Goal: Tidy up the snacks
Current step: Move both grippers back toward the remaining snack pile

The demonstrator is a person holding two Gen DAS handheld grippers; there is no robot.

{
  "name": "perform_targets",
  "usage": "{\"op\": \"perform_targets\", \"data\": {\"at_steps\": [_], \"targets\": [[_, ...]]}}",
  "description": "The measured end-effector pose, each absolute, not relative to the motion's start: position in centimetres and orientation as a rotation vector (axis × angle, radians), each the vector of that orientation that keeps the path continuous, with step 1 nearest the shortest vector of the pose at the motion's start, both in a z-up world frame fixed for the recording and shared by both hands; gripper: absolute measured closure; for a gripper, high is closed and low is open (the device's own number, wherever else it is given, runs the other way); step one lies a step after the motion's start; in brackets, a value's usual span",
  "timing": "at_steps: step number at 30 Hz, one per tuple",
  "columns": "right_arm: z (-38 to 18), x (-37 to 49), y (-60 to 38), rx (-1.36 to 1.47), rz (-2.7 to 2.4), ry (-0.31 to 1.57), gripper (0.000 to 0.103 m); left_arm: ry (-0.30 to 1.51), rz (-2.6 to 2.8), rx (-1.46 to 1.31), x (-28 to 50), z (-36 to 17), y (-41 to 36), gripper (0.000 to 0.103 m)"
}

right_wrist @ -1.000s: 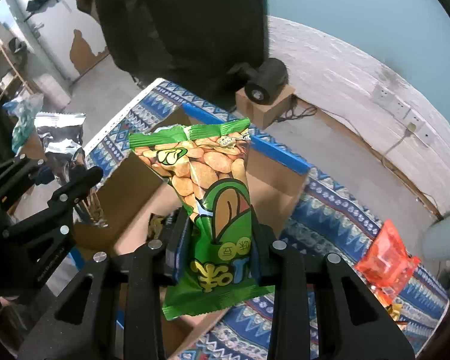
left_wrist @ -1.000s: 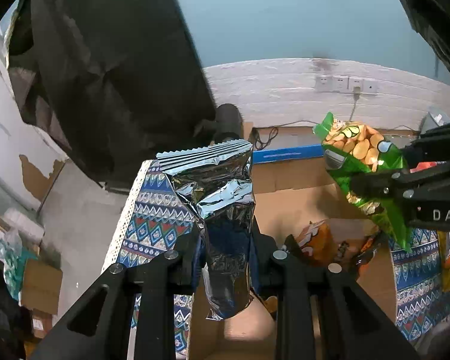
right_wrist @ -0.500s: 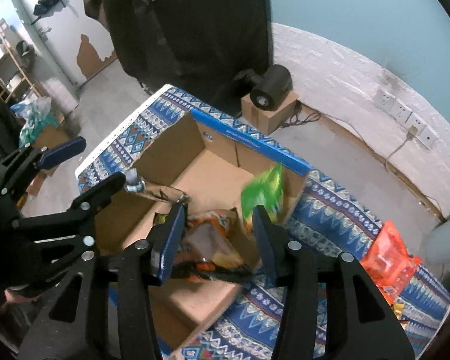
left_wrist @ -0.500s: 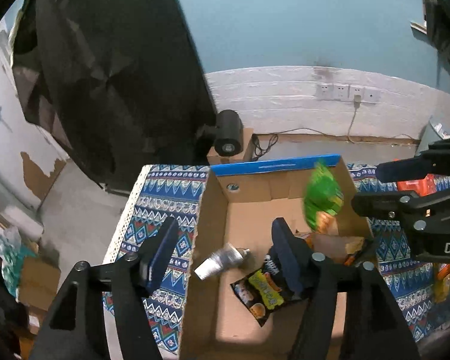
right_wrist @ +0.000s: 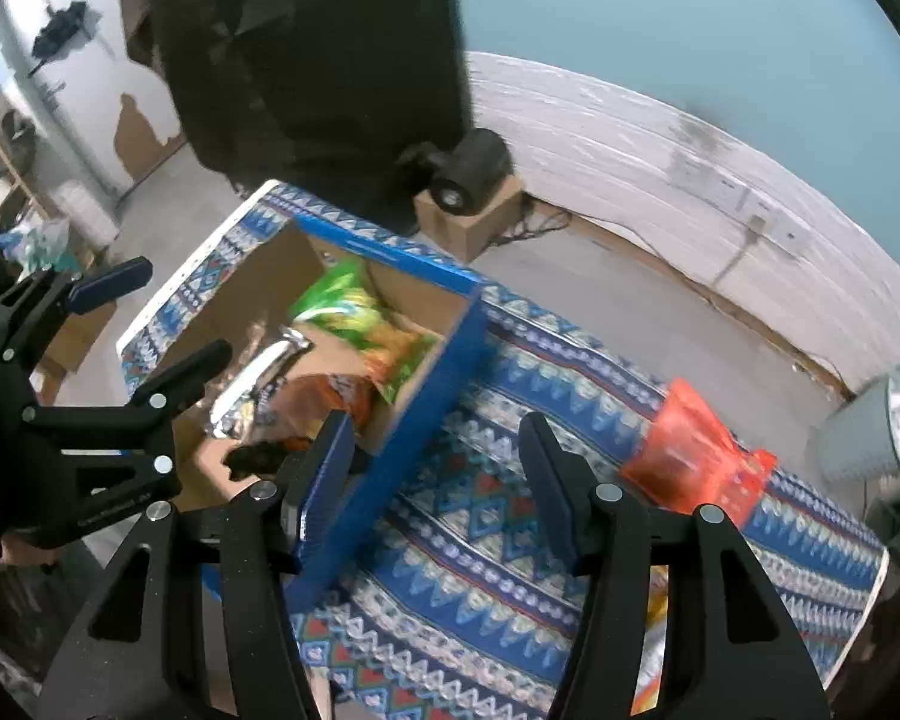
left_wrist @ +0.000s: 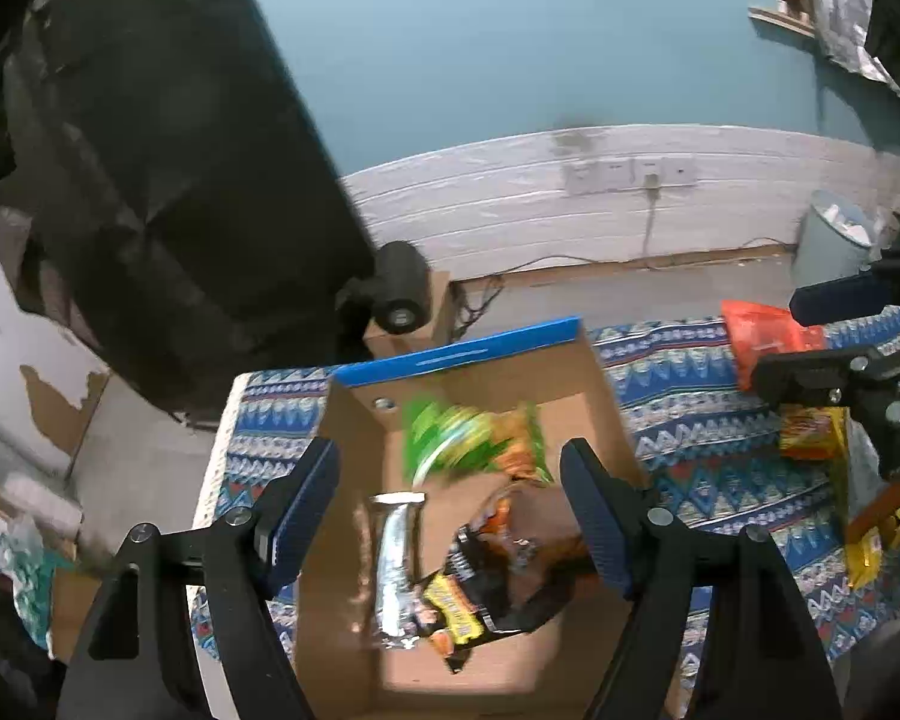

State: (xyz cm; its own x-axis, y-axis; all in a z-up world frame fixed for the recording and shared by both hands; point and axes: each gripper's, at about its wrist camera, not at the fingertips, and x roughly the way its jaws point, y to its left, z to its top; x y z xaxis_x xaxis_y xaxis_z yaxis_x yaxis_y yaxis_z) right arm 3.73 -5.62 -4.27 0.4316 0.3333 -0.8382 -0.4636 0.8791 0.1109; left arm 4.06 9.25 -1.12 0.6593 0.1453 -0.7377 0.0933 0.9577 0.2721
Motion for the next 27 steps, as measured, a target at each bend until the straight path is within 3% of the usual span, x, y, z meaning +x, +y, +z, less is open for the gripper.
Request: {"op": "perform_targets", "data": {"at_steps": [27], "targets": [[-7.9,-1.6,-23.7,-0.048,0.289,1.082,0.045,0.954,-0.254,0.384,2.6,-4.1,-4.9,0.021]]}}
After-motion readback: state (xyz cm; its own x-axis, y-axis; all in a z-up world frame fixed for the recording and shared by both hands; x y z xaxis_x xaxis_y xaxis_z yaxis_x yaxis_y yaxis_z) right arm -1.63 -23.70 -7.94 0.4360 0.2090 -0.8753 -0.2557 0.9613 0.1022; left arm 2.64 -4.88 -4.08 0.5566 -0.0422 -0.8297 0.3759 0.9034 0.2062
